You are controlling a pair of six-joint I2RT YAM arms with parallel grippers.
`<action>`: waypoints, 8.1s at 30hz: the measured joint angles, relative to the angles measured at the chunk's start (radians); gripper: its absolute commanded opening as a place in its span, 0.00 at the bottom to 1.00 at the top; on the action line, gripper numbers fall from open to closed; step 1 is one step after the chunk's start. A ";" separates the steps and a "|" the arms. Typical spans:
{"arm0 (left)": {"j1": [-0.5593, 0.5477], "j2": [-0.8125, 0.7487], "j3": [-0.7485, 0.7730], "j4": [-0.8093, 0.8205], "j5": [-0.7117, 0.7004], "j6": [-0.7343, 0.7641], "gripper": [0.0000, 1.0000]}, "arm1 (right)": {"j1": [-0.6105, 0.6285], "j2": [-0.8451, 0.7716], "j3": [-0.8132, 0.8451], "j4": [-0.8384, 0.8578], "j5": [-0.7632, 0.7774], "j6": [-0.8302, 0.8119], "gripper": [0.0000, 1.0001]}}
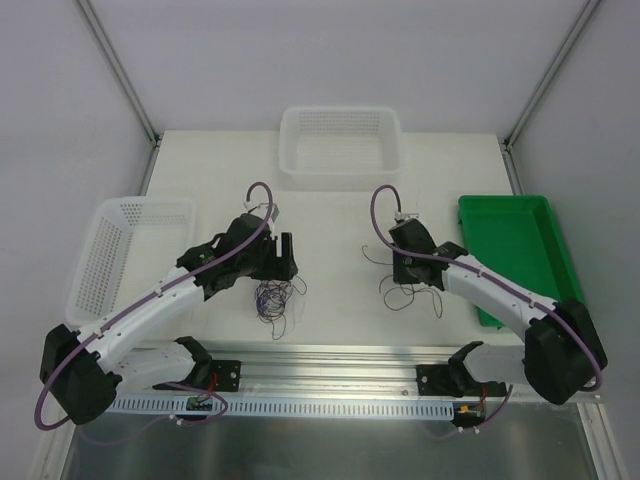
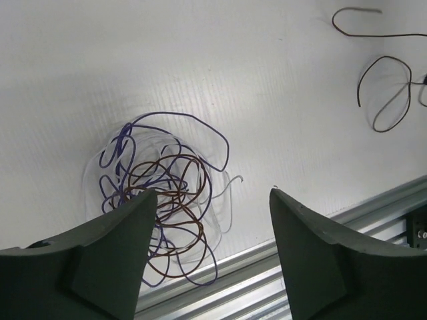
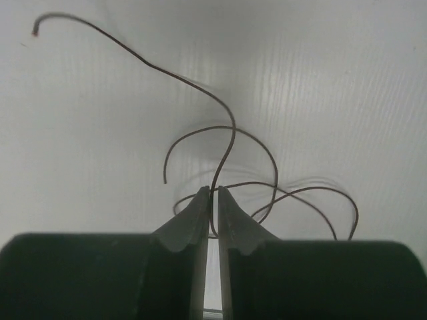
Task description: Untangle the cables
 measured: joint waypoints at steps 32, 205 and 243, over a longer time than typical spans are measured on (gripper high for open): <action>0.163 -0.090 0.134 -0.106 -0.042 0.244 0.99 | -0.002 0.188 -0.060 0.032 0.067 0.150 0.01; -0.088 0.321 -0.090 0.415 -0.007 -0.342 0.00 | 0.476 0.211 0.066 0.335 0.018 -0.144 0.01; 0.147 -0.189 -0.214 0.154 0.135 -0.128 0.00 | 0.282 -0.079 -0.039 0.064 -0.016 -0.023 0.64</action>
